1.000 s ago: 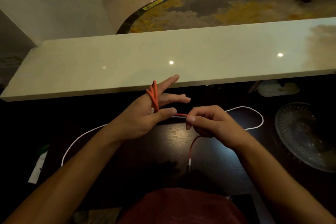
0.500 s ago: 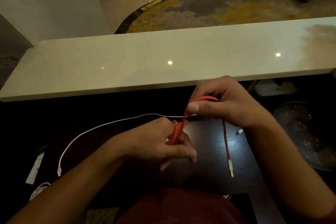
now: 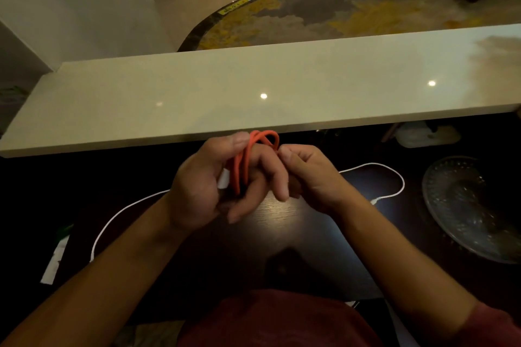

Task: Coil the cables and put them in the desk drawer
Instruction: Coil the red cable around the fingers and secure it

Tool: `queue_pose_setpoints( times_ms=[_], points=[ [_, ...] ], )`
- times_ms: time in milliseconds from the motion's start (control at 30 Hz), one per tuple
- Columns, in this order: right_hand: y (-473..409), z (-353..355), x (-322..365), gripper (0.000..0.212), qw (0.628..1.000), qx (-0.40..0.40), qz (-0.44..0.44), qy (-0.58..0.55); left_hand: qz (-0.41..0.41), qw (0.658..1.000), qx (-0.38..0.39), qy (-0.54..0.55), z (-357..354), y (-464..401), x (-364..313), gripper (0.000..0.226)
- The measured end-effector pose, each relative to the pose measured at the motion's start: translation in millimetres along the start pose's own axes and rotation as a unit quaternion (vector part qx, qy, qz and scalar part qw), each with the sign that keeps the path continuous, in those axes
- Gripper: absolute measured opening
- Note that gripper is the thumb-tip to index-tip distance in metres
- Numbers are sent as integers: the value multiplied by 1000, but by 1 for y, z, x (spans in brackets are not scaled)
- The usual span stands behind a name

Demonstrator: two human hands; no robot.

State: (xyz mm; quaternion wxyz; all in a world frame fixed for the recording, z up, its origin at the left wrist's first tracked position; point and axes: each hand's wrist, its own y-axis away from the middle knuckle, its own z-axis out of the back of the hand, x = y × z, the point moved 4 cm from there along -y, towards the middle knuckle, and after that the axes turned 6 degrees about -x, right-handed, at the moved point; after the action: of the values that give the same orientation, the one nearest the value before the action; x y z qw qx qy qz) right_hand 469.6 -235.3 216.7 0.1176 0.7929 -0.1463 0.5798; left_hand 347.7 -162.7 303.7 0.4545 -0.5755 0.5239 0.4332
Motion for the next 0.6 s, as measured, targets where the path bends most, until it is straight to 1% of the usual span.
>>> queue_pose_setpoints(
  times_ms=[33, 133, 233, 300, 333, 400, 467, 533, 600],
  points=[
    [0, 0, -4, 56, 1000, -4, -11, 0, -3, 1000, 0, 4, 0, -1, 0, 62],
    [1, -1, -12, 49, 997, -37, -33, 55, -15, 1000, 10, 1, -1, -3, 3, 62],
    [10, -9, -13, 36, 992, -34, -41, 112, -4, 1000, -14, 11, 5, -6, 8, 65],
    [15, -16, -14, 40, 991, -24, -55, 118, -11, 999, -35, -5, 10, -9, 10, 59],
    [16, -18, -16, 44, 992, -12, -57, 113, -22, 998, -45, -25, 14, -10, 11, 52],
    [16, -19, -21, 43, 993, 6, -45, 110, -43, 992, -78, -91, 25, -12, 13, 42],
    [17, -16, -26, 38, 991, 5, -50, 121, -50, 982, -111, -148, 37, -12, 15, 41],
    [20, -11, -28, 31, 988, -1, -55, 147, -36, 970, -140, -196, 47, -12, 19, 41],
    [23, -7, -26, 22, 977, -4, -34, 212, -17, 945, -171, -278, 57, -12, 23, 38]
  ],
)
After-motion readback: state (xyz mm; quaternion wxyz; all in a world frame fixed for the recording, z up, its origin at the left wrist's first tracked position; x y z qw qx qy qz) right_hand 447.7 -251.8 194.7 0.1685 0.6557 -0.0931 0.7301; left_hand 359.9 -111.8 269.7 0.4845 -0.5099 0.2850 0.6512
